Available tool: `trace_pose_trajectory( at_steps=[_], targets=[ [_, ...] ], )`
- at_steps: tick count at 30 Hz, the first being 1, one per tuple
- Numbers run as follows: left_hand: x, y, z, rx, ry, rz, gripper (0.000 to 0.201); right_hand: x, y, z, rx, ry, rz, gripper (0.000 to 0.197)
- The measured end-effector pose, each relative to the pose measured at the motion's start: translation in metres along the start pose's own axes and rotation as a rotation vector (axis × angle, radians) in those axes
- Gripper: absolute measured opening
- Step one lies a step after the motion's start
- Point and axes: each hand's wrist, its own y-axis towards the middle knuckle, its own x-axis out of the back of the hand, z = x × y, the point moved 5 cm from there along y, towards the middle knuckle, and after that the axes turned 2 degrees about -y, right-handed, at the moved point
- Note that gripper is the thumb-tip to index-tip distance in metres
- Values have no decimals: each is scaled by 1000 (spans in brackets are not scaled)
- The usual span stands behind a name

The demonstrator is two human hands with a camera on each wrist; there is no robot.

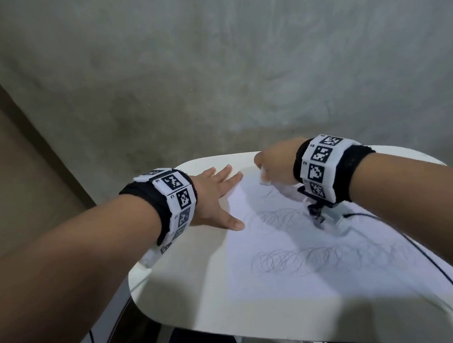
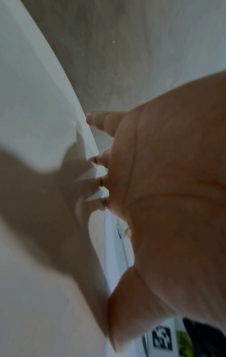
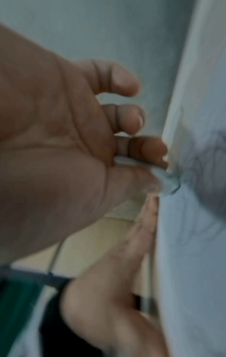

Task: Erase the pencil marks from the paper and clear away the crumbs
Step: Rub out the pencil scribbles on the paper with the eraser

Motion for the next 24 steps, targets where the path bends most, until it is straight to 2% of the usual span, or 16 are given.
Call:
trace_pose_trajectory(
  at_steps=[3,5,8,12,15,16,19,22,24],
  targets=[
    [-1,1,0,-2,4,2,114,-3,-1,10,47,-36,34,15],
    [-1,1,1,-8,4,-1,114,-3,-4,13,74,8,48,14],
    [-1,0,1,-6,-12,-2,113,0,-4,-5,-34,-6,13,5],
    [0,0,0,-1,5,0,114,-7,-2,13,74,5,57,25],
    [1,-2,-1,7,-3,4,112,2,-5,-3,-44,55,16,19],
    [1,-3,-2,8,-2,6,112,3,-5,-1,-40,42,-2,14],
    [1,-2,-2,4,17,8,113,-2,-6,19,44,71,37,16],
    [1,-3,-2,3,4,4,112,2,1,6,-58,156,-9,19],
    [1,-4,-3,3,5,7,112,1,4,9,-45,106,11,21]
  ],
)
